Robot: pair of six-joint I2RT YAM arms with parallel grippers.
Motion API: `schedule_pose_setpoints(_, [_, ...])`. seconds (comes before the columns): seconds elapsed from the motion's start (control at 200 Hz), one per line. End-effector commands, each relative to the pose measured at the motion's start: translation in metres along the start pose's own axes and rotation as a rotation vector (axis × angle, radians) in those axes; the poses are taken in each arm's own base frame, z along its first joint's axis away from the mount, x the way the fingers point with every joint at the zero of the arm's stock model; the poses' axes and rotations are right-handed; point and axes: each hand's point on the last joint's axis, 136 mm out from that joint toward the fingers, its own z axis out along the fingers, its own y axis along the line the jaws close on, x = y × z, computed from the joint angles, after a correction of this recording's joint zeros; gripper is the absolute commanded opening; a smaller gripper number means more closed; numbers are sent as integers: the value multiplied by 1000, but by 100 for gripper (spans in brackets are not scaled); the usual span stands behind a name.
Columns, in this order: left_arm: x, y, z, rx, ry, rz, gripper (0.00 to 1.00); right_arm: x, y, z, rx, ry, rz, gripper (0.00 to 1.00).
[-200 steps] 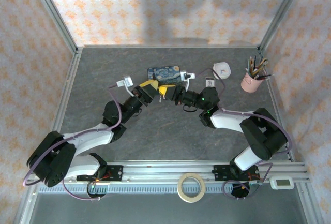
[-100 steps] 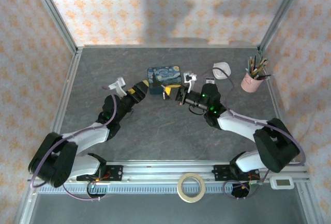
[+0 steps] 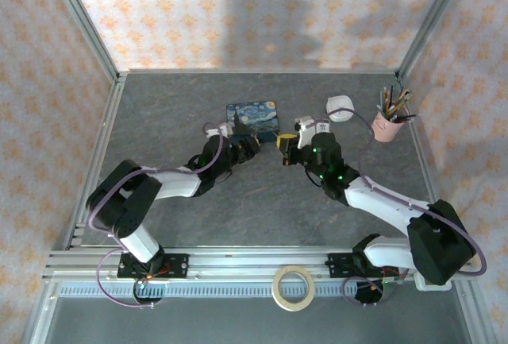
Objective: Unlock a padlock with a key
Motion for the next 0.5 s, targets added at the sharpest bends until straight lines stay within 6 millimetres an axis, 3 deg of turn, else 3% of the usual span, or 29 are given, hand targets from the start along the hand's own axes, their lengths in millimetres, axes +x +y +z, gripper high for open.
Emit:
schedule_pose_setpoints(0.0, [5, 24, 17, -149, 20, 78, 73, 0, -14, -8, 66, -21, -15, 0])
schedule_pose_setpoints(0.255, [6, 23, 54, -168, 38, 101, 64, 3, -17, -10, 71, -23, -14, 0])
schedule_pose_setpoints(0.3, [14, 35, 63, -198, 53, 102, 62, 4, -18, -10, 71, -23, -13, 0])
schedule_pose_setpoints(0.49, [17, 42, 82, -217, 62, 95, 49, 3, -19, -11, 75, -28, -14, 0])
